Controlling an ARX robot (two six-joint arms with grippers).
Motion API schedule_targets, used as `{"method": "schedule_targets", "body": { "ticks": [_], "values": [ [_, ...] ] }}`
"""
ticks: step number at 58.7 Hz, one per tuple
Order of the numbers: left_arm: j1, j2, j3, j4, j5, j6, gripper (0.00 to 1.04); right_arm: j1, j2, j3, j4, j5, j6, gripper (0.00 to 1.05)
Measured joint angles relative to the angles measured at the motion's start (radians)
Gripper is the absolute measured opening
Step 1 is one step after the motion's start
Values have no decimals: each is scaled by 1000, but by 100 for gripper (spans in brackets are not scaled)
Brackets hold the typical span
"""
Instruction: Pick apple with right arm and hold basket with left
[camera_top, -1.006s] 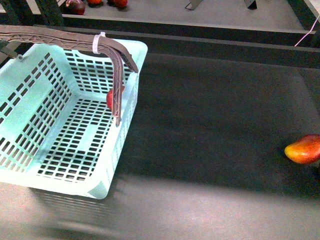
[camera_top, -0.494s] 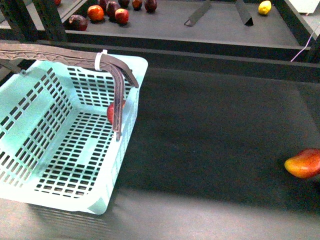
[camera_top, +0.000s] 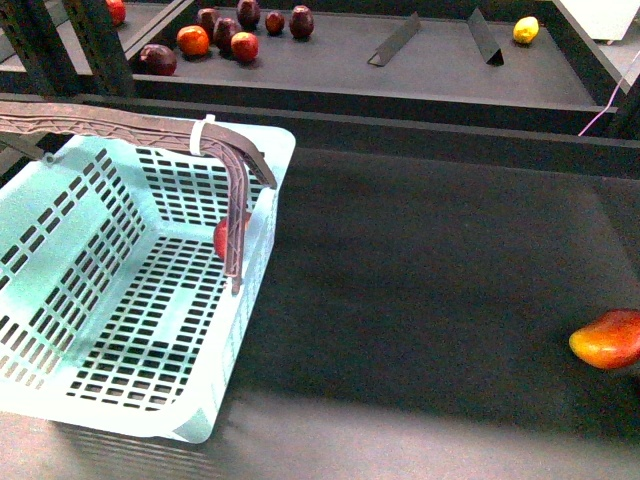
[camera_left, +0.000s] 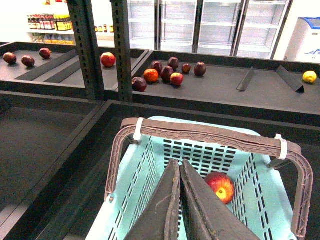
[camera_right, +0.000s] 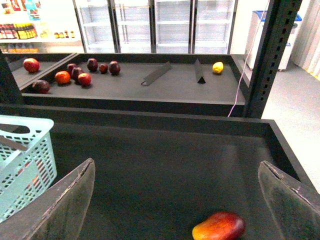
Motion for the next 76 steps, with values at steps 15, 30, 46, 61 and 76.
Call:
{"method": "schedule_targets", "body": {
  "ticks": [15, 30, 46, 61, 76],
  "values": [
    [0, -242, -19, -211, 0, 0, 3, 0, 0, 0, 0, 0, 0, 96],
    [0, -414, -19, -372, 0, 0, 3, 0, 0, 0, 0, 0, 0, 96],
    [0, -557, -19, -510, 0, 0, 3, 0, 0, 0, 0, 0, 0, 96],
    [0, -636, -19, -589, 0, 0, 3, 0, 0, 0, 0, 0, 0, 96],
    [0, -836, -19, -795, 0, 0, 3, 0, 0, 0, 0, 0, 0, 96]
  ]
}}
